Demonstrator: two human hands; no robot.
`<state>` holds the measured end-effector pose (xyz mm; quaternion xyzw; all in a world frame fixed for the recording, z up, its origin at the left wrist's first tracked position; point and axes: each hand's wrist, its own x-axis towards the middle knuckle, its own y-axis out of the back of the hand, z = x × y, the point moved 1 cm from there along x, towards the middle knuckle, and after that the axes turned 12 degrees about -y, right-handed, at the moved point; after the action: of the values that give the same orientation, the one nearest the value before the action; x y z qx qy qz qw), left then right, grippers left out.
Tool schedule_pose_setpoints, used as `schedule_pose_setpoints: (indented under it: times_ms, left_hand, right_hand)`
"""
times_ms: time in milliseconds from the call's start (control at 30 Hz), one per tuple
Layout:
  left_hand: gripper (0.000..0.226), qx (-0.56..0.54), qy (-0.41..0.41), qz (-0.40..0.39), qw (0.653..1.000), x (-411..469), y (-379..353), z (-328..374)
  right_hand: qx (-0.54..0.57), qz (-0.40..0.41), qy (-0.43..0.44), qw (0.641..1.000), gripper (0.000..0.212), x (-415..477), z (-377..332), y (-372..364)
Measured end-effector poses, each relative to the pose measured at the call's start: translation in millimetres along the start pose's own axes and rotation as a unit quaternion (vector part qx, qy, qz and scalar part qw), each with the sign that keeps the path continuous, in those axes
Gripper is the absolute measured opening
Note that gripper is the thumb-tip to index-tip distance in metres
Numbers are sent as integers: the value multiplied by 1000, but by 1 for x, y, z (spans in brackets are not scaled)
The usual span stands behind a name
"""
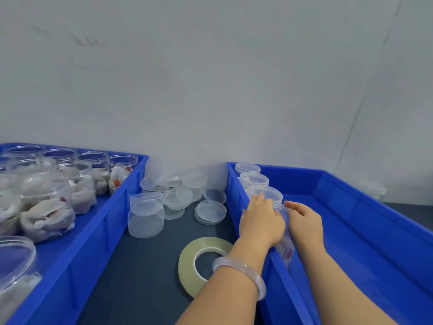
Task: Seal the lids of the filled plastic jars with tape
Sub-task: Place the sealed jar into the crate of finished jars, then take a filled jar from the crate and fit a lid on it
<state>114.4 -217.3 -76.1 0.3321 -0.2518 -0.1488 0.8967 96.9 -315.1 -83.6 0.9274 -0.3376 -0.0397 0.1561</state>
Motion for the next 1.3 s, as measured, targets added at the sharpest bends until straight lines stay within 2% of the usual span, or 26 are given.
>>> schedule_pose_setpoints:
  times_ms: [67,133,167,233,367,467,567,733,800,833,933,1000,1100,1167,1200,1300]
  left_hand:
    - [38,9,-6,3,1000,-6,8,4]
    - [34,19,-23,41,999,-15,25,6]
    - [33,36,-28,59,997,-18,38,4]
    - [38,104,-17,69,992,-21,68,-5]
    - [43,269,64,91,957,-43,143,-40]
    - [46,341,191,73,918,-84,191,-81]
    - [59,354,297,42,886,-120,224,-117]
    - [82,348,358,-39,865,-139,266,-157]
    - [83,347,355,-61,866,-141,270,-168]
    - [78,357,348,-44,866,-140,272,-170]
    - [40,449,305,52,838,-142,274,-170]
    - [27,476,304,73,822,-143,274,-165]
    - [20,453,292,102,836,-138,275,-141]
    - [12,461,236,121,847,-125,281,-113]
    - [4,462,205,131,853,-119,284,-96]
    - [7,395,137,187,889,-105,290,-46]
  right_hand:
    - [-75,20,20,997,36,-4,-6,2]
    - [-158,63,99,980,35,-14,-25,1]
    - [-152,81,151,973,31,-22,-39,-3]
    - [-101,61,215,969,25,-46,-72,-21]
    - [-52,-109,247,961,23,-108,-111,-91]
    - [-43,-244,243,938,23,-156,-114,-147]
    - [-49,-348,241,905,24,-188,-114,-193]
    - [-80,-423,213,877,26,-212,-124,-245]
    - [-106,-419,214,876,25,-214,-122,-256]
    - [-117,-403,217,881,26,-214,-120,-259]
    - [-102,-348,230,903,27,-210,-114,-261]
    - [-74,-336,227,911,23,-207,-111,-259]
    - [-17,-349,206,914,26,-207,-111,-253]
    - [82,-354,182,914,36,-202,-114,-244]
    - [124,-353,162,913,47,-195,-117,-236]
    - [175,-372,146,900,85,-166,-125,-206]
